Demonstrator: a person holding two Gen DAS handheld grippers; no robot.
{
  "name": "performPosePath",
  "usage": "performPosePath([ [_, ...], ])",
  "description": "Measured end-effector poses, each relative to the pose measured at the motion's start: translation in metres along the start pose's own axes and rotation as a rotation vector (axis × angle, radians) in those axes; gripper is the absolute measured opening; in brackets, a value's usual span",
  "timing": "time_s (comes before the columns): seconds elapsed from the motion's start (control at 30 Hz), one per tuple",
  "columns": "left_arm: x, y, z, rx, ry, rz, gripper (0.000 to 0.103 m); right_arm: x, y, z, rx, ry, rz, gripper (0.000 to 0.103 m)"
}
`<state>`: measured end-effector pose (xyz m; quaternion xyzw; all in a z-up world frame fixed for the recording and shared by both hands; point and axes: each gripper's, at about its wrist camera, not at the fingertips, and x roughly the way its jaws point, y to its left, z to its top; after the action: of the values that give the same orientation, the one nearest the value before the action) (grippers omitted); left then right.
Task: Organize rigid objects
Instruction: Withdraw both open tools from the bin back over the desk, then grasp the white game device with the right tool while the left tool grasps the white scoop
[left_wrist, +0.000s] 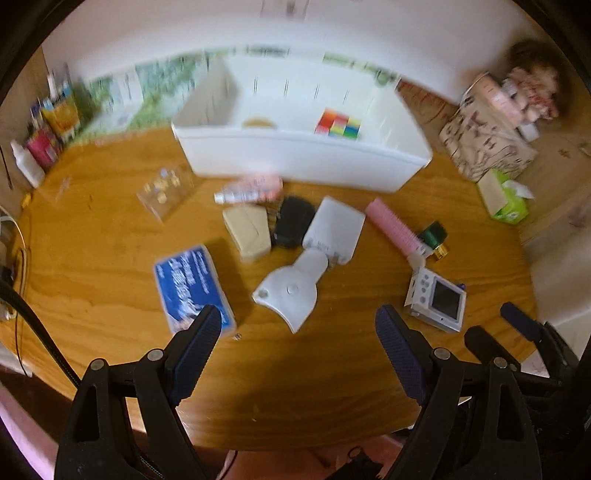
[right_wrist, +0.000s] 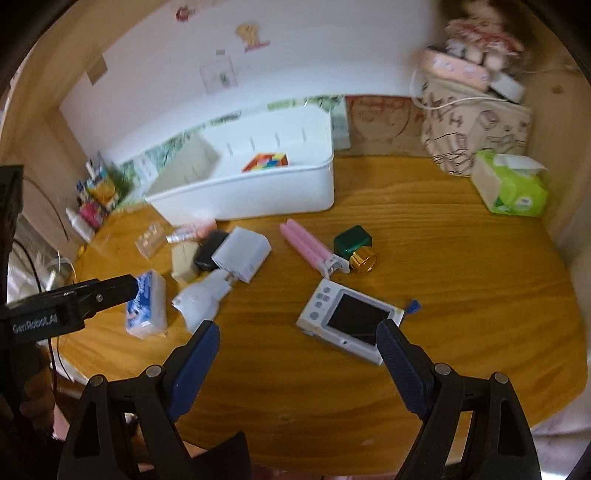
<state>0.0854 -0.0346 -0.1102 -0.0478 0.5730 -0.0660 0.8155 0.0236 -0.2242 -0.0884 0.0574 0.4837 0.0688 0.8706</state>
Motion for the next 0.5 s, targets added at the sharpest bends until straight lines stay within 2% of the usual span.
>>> performPosePath([
  [0.33, 0.058, -0.003, 0.017, -0.153, 0.235, 0.050, 0.088, 0.040, -0.014, 0.030, -0.224, 0.164, 0.081, 0.087],
  [0.5, 0.080, 0.003, 0.019, -0.255, 0.319, 0.058, 0.088, 0.066, -0.015, 0.033, -0.337, 0.281, 0.136, 0.087],
])
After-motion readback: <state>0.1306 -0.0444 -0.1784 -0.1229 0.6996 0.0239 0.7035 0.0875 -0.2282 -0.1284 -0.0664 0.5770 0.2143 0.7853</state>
